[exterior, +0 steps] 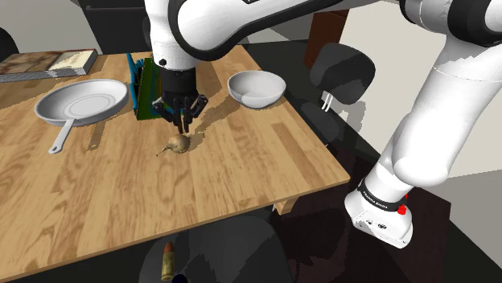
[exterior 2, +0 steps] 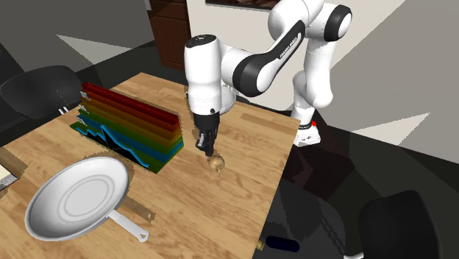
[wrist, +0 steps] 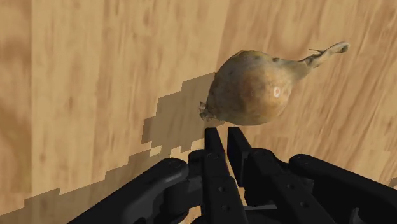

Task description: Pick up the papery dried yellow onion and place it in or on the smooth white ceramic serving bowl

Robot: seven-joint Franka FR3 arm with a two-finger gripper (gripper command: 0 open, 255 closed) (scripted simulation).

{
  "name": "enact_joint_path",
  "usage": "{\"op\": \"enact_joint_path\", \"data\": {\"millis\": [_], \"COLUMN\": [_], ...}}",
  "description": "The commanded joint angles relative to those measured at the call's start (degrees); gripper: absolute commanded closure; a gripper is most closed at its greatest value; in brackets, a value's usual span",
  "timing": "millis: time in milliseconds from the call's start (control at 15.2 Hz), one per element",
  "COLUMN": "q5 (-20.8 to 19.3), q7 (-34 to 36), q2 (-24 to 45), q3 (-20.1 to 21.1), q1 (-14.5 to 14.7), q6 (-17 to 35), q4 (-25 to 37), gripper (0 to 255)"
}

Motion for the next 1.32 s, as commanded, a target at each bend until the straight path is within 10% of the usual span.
{"op": "enact_joint_path", "data": {"millis": [0,330,396,660,1254], "q5": [0.0,0.0,0.0,-2.2,-2.5], "q7": [0.0,0.0,0.0,35.7,35.9], "q2": [0.0,0.0,0.0,4.2,4.9], "q3": [0.0,0.0,0.0,-0.2,-0.3], "q1": [0.0,0.0,0.0,5.2,5.5], "q6": [0.0,0.0,0.0,-10.3,-4.7], "q4": [0.0,0.0,0.0,9.8,4.8], "gripper": [255,255,0,0,0]}}
